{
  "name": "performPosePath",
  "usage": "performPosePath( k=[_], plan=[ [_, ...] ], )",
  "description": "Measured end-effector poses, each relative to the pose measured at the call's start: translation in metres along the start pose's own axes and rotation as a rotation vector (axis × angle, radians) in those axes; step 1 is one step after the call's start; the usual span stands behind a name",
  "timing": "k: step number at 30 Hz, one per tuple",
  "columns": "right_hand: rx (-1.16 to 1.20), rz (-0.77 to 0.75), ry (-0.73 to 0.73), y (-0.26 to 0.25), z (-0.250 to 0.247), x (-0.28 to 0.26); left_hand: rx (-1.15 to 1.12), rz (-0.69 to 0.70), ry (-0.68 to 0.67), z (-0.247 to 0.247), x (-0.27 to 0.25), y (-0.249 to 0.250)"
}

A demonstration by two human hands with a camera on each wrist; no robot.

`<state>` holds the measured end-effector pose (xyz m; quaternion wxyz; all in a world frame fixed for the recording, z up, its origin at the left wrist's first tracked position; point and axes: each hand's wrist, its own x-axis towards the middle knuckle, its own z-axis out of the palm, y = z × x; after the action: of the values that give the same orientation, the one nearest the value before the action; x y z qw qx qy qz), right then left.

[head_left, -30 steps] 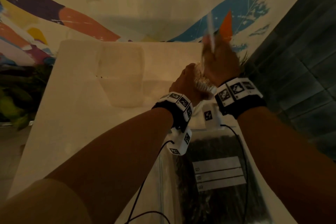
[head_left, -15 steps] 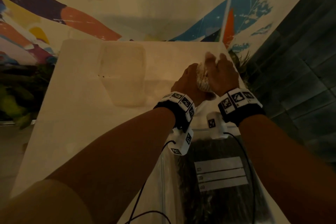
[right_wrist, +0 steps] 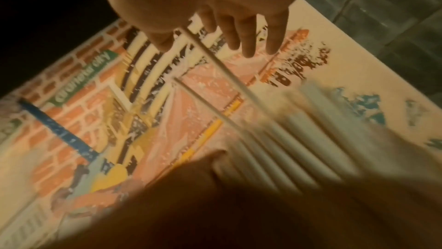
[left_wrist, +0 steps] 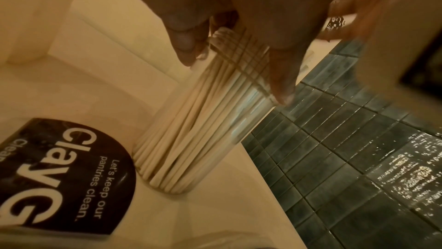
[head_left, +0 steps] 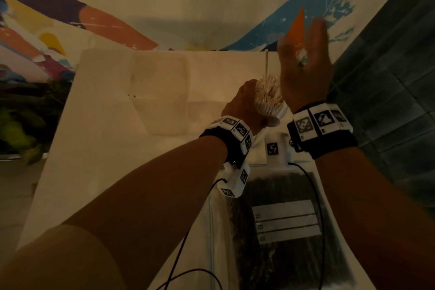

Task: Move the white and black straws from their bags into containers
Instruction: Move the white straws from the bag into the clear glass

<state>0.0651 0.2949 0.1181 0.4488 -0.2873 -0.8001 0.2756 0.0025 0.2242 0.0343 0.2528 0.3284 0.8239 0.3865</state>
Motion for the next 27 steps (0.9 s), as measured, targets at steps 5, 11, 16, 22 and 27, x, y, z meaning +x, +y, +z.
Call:
performPosePath(
  k=[5, 11, 16, 22, 27],
  plan=[
    [-0.152, -0.392, 0.006, -0.036, 0.008, 0.015, 0.039, 0.037, 0.026, -0.005, -0.002, 0.001],
    [-0.798, -0.126, -0.750, 0.009, 0.028, -0.003, 0.224, 0.161, -0.008, -0.004, -0.005, 0.003],
    [-0.758, 0.057, -0.676, 0.020, 0.022, -0.007, 0.148, 0.144, 0.023, -0.005, 0.001, -0.001],
    [-0.303, 0.160, -0.438, 0.032, 0.021, -0.004, 0.408, 0.391, 0.066, -0.008, 0.005, 0.017],
    [-0.024, 0.365, -0.269, 0.039, 0.017, -0.003, 0.294, 0.368, 0.011, -0.016, 0.013, 0.021]
  ],
)
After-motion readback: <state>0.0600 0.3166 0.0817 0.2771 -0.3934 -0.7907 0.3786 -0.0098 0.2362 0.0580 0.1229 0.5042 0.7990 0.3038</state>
